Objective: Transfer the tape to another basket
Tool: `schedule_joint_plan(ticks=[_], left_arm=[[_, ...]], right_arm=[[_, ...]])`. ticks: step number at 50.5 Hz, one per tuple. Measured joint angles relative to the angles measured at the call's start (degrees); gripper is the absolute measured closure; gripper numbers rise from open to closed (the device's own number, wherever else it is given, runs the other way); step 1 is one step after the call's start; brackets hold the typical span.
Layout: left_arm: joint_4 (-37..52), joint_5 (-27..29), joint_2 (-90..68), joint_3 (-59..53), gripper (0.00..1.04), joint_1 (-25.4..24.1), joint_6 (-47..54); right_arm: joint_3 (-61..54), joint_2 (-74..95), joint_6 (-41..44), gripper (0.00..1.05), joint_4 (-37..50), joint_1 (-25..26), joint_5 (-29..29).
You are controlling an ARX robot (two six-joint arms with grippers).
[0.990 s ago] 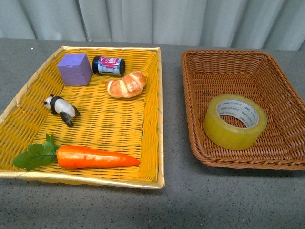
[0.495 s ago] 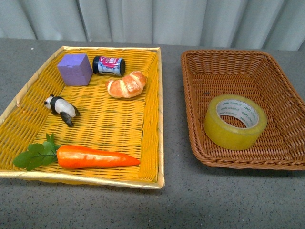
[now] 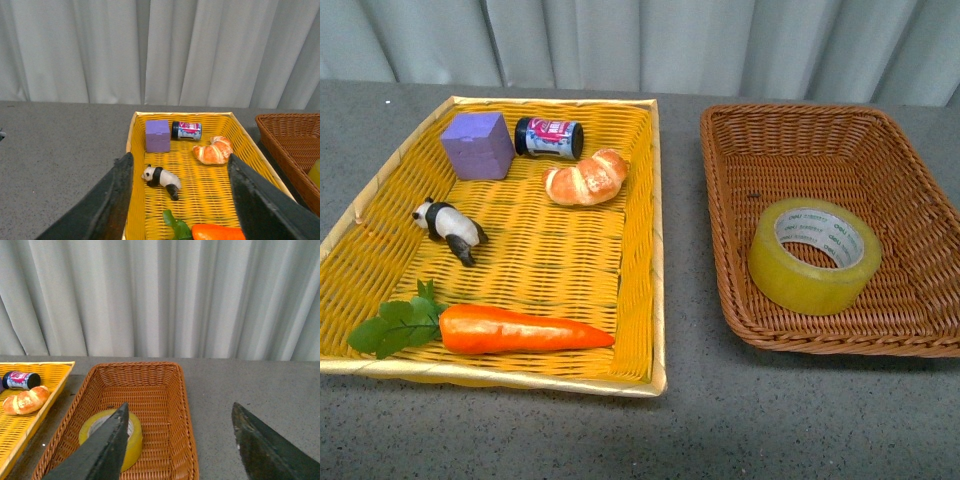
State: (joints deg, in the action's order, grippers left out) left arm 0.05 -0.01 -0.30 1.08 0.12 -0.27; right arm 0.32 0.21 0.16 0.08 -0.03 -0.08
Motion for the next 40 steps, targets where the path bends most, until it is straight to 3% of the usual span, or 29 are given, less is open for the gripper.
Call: schedule_joint_plan(ticks=[7, 11, 40], left_arm=[[0.0, 0.0, 0.0, 0.0, 0.16, 0.0, 0.0], [0.0, 0.0, 0.0, 0.0, 0.05, 0.0, 0.0], [0.0, 0.0, 0.0, 0.0, 0.06, 0.0, 0.0]], right_arm=[[0.0, 0.0, 0.0, 0.1, 0.0, 0.0, 0.0], [0.0, 0.0, 0.0, 0.09, 0.0, 0.0, 0.0], [0.0, 0.0, 0.0, 0.09, 0.0, 0.0, 0.0]])
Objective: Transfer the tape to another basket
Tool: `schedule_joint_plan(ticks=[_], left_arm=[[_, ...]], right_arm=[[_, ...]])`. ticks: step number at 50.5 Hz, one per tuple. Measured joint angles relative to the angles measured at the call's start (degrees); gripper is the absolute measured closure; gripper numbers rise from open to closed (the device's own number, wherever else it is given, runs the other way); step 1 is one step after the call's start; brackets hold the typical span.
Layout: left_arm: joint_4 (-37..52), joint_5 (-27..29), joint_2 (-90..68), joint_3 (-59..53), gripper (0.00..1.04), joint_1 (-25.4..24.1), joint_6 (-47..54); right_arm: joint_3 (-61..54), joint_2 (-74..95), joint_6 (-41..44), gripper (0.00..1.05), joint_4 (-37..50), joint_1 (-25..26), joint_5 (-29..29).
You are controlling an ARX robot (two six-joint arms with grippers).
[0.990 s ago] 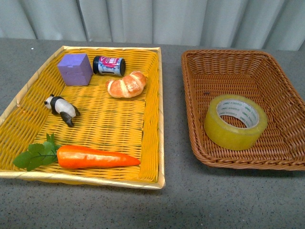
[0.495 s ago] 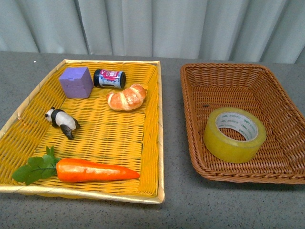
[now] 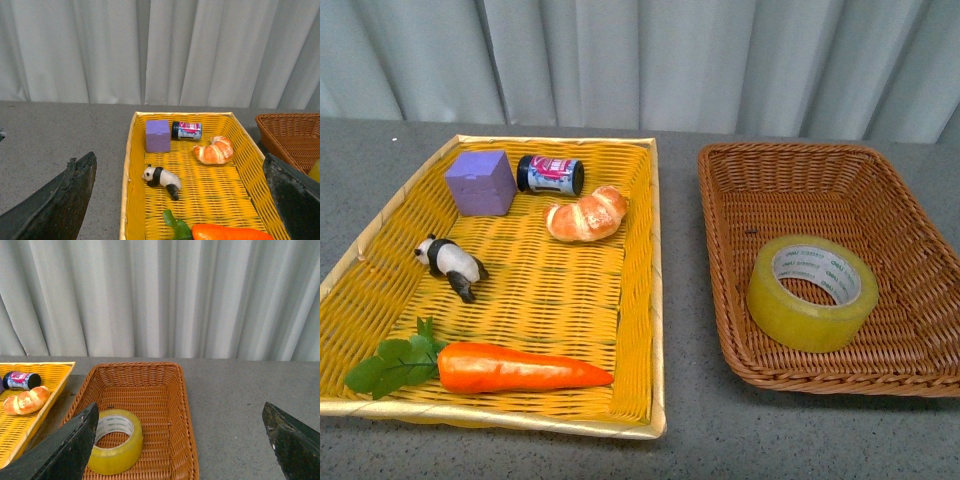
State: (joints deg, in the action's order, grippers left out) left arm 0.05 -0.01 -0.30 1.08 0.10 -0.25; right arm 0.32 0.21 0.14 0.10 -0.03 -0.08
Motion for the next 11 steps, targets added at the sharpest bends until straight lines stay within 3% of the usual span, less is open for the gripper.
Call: schedule_joint_plan(ticks=[11], left_arm=[[0.0, 0.0, 0.0, 0.0, 0.06, 0.0, 0.0]], right_arm=[[0.0, 0.0, 0.0, 0.09, 0.0, 0.0, 0.0]])
